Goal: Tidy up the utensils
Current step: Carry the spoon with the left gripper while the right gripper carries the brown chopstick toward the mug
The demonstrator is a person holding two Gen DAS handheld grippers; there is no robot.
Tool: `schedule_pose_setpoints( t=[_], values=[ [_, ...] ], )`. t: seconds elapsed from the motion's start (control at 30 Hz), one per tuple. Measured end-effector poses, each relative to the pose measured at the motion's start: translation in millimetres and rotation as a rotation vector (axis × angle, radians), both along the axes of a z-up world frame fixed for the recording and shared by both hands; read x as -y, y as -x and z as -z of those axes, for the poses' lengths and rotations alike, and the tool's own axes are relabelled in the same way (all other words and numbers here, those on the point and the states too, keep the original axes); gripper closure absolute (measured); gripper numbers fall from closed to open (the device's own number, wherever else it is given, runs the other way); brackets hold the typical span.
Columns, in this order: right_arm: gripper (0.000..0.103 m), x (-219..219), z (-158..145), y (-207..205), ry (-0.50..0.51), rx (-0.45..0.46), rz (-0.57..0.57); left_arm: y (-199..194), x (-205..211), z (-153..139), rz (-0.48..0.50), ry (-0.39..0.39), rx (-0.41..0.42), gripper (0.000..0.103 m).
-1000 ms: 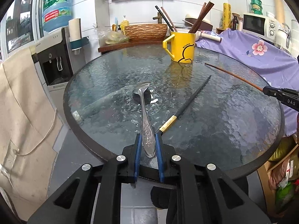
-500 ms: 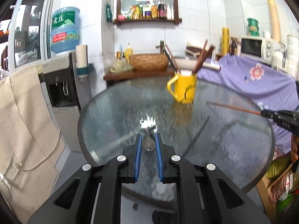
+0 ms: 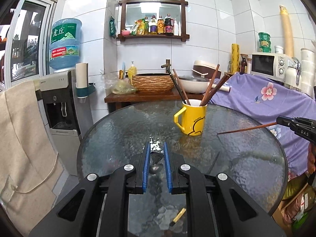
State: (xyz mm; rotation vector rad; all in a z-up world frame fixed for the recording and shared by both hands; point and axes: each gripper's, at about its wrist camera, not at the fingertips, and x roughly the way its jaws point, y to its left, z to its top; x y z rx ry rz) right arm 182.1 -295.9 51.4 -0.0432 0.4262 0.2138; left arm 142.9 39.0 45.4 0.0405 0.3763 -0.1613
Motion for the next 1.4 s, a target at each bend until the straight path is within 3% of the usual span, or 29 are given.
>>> schedule_pose_setpoints(
  t=[0.73,1.4],
  values=[
    [0.095,-3.7,-71.1,-72.2,0.04,-0.014,-0.058,-53.0,0.6,-31.9,0.083,0.0,-0.001,0.092],
    [0.095,-14.5,-151.1,-115.2,0.037,-0.077,-0.135,-117.0,12.2,-78.3,0.177,0.1,-0.089,0.092]
  ],
)
